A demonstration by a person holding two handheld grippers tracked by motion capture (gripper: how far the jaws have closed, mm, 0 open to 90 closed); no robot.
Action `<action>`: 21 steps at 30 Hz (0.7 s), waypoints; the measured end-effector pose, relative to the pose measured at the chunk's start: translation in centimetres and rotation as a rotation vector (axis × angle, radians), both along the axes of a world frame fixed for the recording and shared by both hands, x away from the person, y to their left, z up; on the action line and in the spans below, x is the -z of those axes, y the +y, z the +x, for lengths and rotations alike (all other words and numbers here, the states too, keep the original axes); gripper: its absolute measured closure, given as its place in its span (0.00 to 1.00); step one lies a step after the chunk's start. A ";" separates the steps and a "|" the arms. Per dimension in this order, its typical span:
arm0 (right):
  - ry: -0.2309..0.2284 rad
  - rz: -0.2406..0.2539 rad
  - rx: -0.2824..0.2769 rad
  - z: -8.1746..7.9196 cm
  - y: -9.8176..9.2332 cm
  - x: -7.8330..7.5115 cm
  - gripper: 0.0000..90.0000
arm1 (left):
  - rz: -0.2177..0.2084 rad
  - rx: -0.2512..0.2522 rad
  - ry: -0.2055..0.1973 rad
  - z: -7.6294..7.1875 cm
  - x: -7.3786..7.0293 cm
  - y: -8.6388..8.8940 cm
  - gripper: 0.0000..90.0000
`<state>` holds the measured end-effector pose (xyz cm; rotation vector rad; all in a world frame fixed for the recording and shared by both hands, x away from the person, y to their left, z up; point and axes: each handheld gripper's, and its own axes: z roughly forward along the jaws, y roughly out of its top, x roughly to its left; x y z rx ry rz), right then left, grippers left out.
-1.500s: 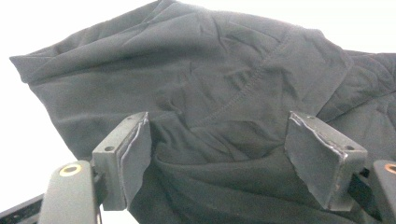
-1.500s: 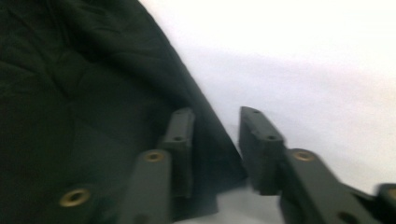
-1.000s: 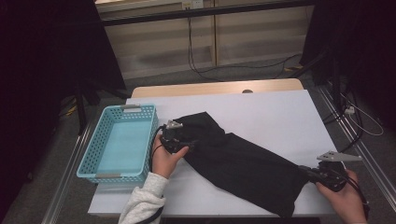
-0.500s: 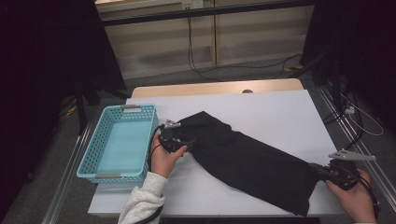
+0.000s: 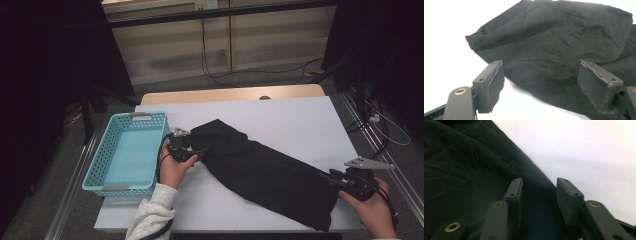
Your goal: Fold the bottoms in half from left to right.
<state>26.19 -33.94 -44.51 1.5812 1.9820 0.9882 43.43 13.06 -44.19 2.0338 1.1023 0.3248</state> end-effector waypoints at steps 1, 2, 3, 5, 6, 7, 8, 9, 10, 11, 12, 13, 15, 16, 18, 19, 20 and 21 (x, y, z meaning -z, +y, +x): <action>0.000 0.000 0.000 0.0 0.0 0.0 0.60 | 0.002 -0.004 0.000 0.1 0.0 0.1 0.25; 0.002 0.010 0.006 0.0 0.2 0.0 0.58 | 0.009 -0.012 0.004 0.2 0.1 0.3 0.25; 0.002 0.010 0.006 0.0 0.2 0.0 0.58 | 0.009 -0.012 0.004 0.2 0.1 0.3 0.25; -0.004 0.013 -0.005 0.1 0.3 -0.1 0.56 | 0.019 -0.033 0.003 0.4 0.3 0.5 0.26; -0.009 0.014 -0.009 0.1 0.5 -0.2 0.54 | 0.018 -0.043 0.010 0.6 0.6 0.6 0.26; -0.009 0.014 -0.009 0.1 0.5 -0.2 0.54 | 0.018 -0.043 0.010 0.6 0.6 0.6 0.26; -0.012 0.017 -0.020 0.1 0.7 -0.3 0.52 | 0.018 -0.046 0.016 0.9 0.8 0.5 0.26; -0.012 0.017 -0.020 0.1 0.7 -0.3 0.52 | 0.018 -0.046 0.016 0.9 0.8 0.5 0.26; -0.017 0.019 -0.022 0.2 0.9 -0.3 0.52 | 0.010 -0.051 0.023 1.0 0.9 0.5 0.26; -0.016 0.020 -0.026 0.2 1.0 -0.3 0.52 | -0.008 -0.074 0.024 1.2 1.1 0.5 0.25; -0.015 0.018 -0.032 0.2 1.2 -0.2 0.51 | 0.006 -0.084 0.030 1.6 1.5 0.5 0.26; -0.015 0.018 -0.032 0.2 1.2 -0.2 0.51 | 0.006 -0.084 0.030 1.6 1.5 0.5 0.27; -0.011 0.017 -0.037 0.3 1.2 -0.2 0.51 | 0.015 -0.103 0.046 2.0 1.9 0.5 0.27; -0.011 0.017 -0.037 0.3 1.3 -0.2 0.50 | 0.005 -0.106 0.035 2.2 2.2 0.4 0.27; -0.015 0.022 -0.039 0.3 1.2 -0.2 0.50 | -0.009 -0.096 0.043 2.4 2.1 -0.1 0.33; -0.015 0.022 -0.039 0.3 1.2 -0.2 0.50 | -0.009 -0.096 0.043 2.4 2.1 -0.1 0.37; -0.014 0.022 -0.033 0.3 1.2 -0.2 0.50 | -0.010 -0.102 0.055 2.6 2.0 -0.3 0.41; -0.014 0.022 -0.033 0.3 1.2 -0.2 0.50 | -0.010 -0.102 0.055 2.6 2.0 -0.3 0.47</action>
